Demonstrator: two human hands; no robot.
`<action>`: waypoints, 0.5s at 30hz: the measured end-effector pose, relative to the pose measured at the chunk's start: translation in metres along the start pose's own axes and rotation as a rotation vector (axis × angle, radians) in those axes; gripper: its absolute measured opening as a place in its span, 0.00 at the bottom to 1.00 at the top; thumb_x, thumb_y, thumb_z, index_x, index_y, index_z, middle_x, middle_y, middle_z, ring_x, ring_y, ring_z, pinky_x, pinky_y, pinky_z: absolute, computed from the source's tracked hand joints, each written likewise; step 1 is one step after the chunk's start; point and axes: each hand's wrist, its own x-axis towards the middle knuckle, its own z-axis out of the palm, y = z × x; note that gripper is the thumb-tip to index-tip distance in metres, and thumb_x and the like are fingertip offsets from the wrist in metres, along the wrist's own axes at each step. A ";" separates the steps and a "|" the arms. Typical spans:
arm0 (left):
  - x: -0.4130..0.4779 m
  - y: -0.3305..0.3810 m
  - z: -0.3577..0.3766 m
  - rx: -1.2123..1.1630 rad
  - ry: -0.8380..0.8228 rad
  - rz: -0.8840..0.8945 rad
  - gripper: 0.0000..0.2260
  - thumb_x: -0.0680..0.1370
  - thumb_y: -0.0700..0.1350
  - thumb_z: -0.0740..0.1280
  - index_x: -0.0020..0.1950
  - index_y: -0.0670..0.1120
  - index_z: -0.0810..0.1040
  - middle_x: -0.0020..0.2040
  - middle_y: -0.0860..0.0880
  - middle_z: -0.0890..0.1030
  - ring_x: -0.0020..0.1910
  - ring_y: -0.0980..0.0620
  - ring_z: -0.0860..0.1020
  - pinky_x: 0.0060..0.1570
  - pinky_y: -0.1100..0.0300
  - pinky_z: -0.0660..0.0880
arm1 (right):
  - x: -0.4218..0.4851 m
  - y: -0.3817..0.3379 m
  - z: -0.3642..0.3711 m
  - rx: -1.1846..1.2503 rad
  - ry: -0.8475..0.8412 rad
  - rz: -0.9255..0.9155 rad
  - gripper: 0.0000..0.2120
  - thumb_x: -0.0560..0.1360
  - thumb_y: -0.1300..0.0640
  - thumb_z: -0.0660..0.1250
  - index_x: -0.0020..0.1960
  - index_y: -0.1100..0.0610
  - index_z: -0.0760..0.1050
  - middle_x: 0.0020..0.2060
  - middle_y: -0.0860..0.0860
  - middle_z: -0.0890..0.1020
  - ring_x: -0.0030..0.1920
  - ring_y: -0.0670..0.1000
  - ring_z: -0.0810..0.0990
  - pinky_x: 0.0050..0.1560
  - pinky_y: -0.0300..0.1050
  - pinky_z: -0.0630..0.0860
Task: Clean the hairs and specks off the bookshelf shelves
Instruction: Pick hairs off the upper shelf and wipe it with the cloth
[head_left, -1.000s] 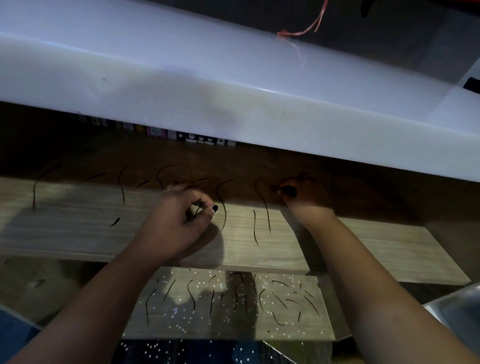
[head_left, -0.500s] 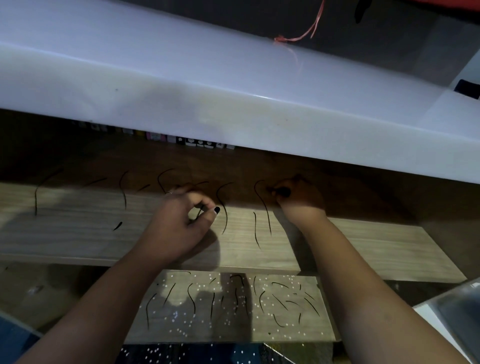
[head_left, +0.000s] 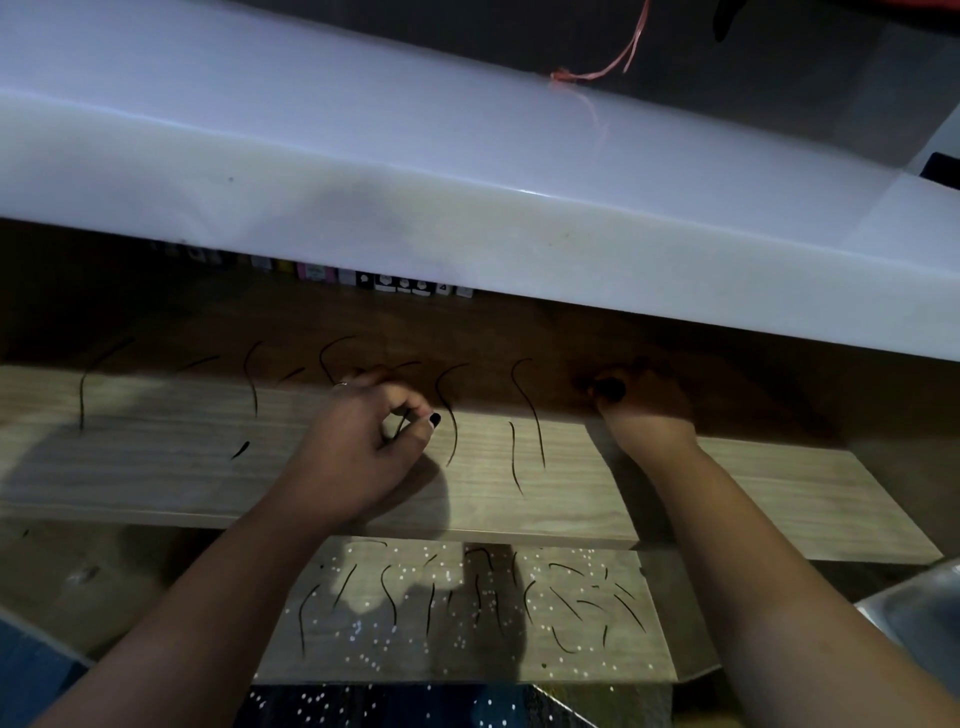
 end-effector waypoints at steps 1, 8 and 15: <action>0.000 0.000 0.000 -0.007 -0.001 -0.005 0.05 0.75 0.51 0.68 0.48 0.54 0.82 0.44 0.59 0.79 0.42 0.62 0.74 0.39 0.62 0.68 | -0.001 -0.001 -0.001 -0.005 0.006 0.000 0.15 0.80 0.48 0.59 0.62 0.49 0.77 0.62 0.55 0.75 0.61 0.57 0.74 0.56 0.44 0.69; 0.000 0.005 0.000 -0.046 0.004 -0.062 0.03 0.77 0.47 0.70 0.49 0.55 0.81 0.47 0.55 0.81 0.41 0.58 0.76 0.39 0.61 0.70 | -0.029 -0.011 0.000 0.049 -0.059 -0.096 0.12 0.79 0.46 0.62 0.60 0.46 0.77 0.55 0.50 0.79 0.56 0.55 0.77 0.54 0.44 0.73; -0.004 0.005 -0.009 0.038 -0.066 0.013 0.11 0.74 0.58 0.62 0.50 0.57 0.80 0.47 0.55 0.80 0.46 0.59 0.75 0.41 0.58 0.73 | -0.063 -0.004 -0.005 0.480 0.010 -0.189 0.07 0.76 0.51 0.67 0.52 0.43 0.80 0.45 0.44 0.83 0.46 0.44 0.81 0.48 0.49 0.80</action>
